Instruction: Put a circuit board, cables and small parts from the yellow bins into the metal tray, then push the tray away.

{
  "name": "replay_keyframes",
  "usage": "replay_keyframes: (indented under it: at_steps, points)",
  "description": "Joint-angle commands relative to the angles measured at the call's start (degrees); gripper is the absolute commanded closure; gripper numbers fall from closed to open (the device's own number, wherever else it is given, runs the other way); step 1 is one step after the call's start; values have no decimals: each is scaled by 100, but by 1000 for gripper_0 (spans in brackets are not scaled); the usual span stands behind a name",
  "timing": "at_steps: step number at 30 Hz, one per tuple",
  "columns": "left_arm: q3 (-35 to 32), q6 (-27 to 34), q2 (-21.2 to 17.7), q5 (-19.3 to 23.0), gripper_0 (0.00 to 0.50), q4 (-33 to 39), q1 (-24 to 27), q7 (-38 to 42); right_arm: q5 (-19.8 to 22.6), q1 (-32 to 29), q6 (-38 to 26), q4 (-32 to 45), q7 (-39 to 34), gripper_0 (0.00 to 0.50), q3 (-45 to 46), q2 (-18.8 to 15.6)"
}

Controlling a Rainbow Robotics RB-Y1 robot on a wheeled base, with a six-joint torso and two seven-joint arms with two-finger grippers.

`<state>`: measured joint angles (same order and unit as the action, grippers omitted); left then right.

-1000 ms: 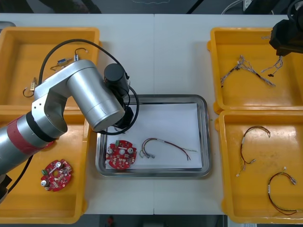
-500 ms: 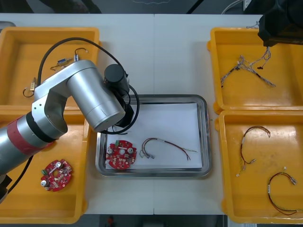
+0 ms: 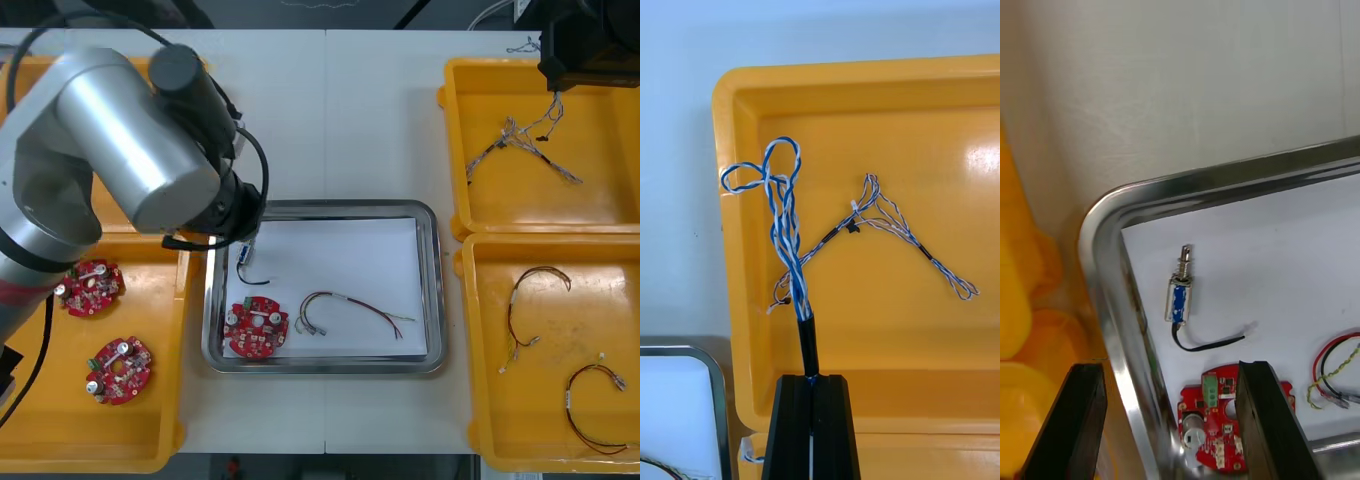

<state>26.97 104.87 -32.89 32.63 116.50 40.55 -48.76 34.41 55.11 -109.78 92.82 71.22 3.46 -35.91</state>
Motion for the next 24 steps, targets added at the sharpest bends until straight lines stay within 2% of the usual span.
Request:
replay_keyframes:
  at_steps: [1,8,11,13,14,16,21,22,24]
  points:
    - [-948,513,-315,516,0,241,278,227,75,290,-22,202,331,500,-91,-215]
    - [-2134,513,-754,1140,0,-14,287,-661,171,228,-22,597,507,500,-452,-215]
    - [-2451,513,-983,1263,0,-295,287,-1127,400,105,-22,1037,551,500,-698,-206]
    - [-2565,513,-1115,1263,0,-541,296,-1496,664,-9,-22,1423,577,500,-803,-180]
    - [-2565,513,-1115,1263,0,-541,296,-1496,664,-9,-22,1423,577,500,-803,-180]
    - [-2644,513,-1220,1211,0,-866,296,-1918,1024,-124,-22,1749,595,500,-812,-101]
    - [-2785,513,-1326,806,0,-1455,296,-2867,1666,-185,-22,2153,692,500,-821,75]
    - [-2785,513,-1326,806,0,-1455,296,-2867,1666,-185,-22,2153,692,500,-821,75]
    - [-2890,464,-1352,657,0,-1833,296,-3394,1833,-317,-22,2443,771,500,-856,198]
